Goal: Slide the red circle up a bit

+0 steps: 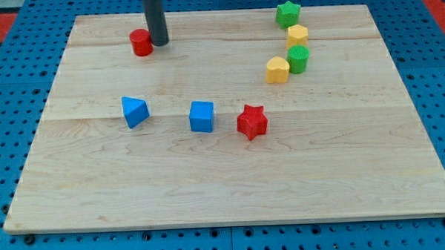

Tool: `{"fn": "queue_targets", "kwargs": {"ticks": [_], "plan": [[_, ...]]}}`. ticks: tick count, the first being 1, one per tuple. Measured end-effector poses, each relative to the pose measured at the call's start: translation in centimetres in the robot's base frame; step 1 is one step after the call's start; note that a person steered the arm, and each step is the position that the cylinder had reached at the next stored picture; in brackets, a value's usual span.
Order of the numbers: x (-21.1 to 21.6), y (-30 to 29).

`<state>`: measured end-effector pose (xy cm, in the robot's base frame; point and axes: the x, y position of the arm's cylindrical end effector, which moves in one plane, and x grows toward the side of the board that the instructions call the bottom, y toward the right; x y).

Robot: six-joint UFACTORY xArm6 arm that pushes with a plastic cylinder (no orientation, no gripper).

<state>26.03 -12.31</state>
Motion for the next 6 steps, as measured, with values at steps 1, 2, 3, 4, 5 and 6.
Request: {"fn": "queue_targets", "kwargs": {"ticks": [1, 2, 3, 4, 5, 6], "plan": [[2.2, 1.5], [0.3, -3.4], [-1.8, -6.3], [2.3, -4.3], [4.0, -6.9], [-0.5, -9.8]]}}
